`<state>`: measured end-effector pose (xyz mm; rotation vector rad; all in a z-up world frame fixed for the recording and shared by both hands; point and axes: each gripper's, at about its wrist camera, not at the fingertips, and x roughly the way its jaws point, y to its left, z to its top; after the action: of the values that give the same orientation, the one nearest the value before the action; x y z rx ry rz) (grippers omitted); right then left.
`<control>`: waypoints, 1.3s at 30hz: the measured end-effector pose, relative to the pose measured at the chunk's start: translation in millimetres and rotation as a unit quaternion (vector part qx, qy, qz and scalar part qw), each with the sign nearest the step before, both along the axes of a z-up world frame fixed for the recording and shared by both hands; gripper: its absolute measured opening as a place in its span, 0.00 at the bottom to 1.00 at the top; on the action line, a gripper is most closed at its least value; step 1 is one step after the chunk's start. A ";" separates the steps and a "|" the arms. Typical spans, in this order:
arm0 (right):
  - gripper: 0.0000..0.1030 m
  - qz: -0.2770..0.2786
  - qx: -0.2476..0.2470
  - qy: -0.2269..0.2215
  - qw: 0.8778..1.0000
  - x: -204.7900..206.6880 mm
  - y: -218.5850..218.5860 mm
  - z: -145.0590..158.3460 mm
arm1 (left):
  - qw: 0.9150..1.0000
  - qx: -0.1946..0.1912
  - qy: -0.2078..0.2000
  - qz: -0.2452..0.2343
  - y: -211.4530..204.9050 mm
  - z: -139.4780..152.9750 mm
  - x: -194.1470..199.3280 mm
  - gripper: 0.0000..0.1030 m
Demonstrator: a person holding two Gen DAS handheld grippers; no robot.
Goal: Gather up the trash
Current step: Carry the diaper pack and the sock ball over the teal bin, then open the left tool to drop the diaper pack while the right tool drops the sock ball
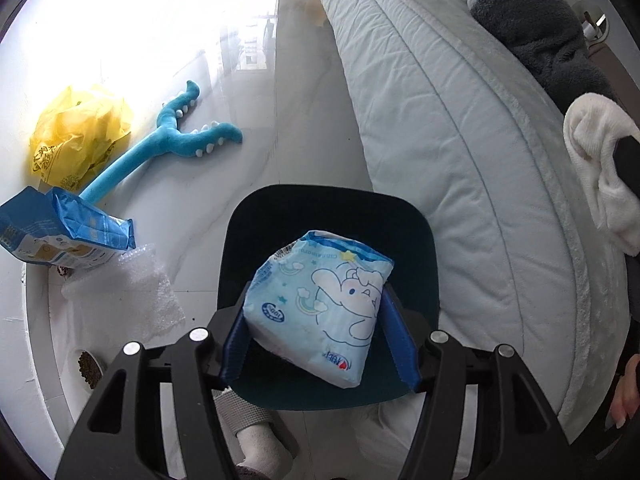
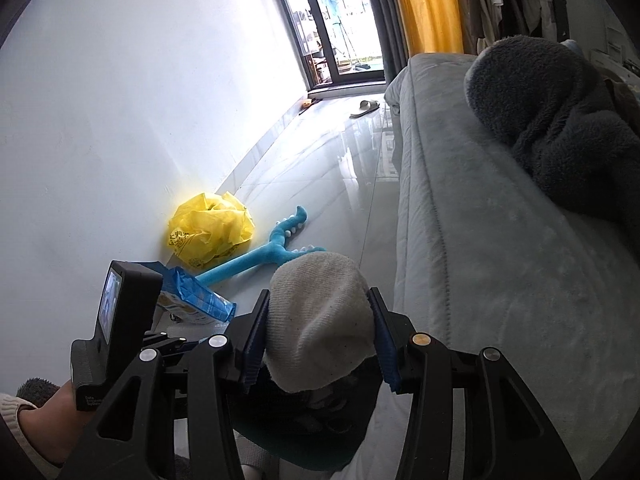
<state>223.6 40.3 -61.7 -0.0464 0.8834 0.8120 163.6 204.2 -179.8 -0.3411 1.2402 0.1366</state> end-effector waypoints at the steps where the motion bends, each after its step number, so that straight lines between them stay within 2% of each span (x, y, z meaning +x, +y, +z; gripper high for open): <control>1: 0.47 0.004 -0.003 0.004 1.000 -0.2 5.2 -2.7 | 1.000 -0.003 0.006 0.001 3.8 -3.4 -1.2 0.63; 7: 0.47 0.016 -0.022 0.033 0.999 1.8 27.2 -20.9 | 1.000 -0.017 0.020 -0.004 18.2 -11.6 -9.2 0.73; 20: 0.47 0.036 -0.089 0.094 0.991 -0.4 62.6 -80.9 | 0.999 -0.035 -0.018 0.019 47.4 5.9 -24.7 0.79; 26: 0.47 0.044 -0.121 0.112 0.985 -5.7 75.4 -105.8 | 0.996 -0.046 -0.061 0.035 57.8 23.9 -32.0 0.81; 31: 0.50 0.049 -0.142 0.120 0.981 -11.4 78.2 -119.6 | 0.992 -0.022 -0.119 0.023 53.5 51.7 -37.5 0.81; 36: 0.53 0.049 -0.145 0.122 0.981 -14.9 74.0 -116.6 | 0.979 0.021 -0.201 0.008 43.0 91.9 -48.8 0.82; 39: 0.64 0.052 -0.138 0.121 0.982 -17.0 69.3 -107.5 | 0.967 0.056 -0.248 -0.001 33.9 114.5 -57.8 0.89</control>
<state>206.6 109.5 -169.2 -0.2430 1.2281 0.7968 105.9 238.2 -65.3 -0.2560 0.7331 0.1101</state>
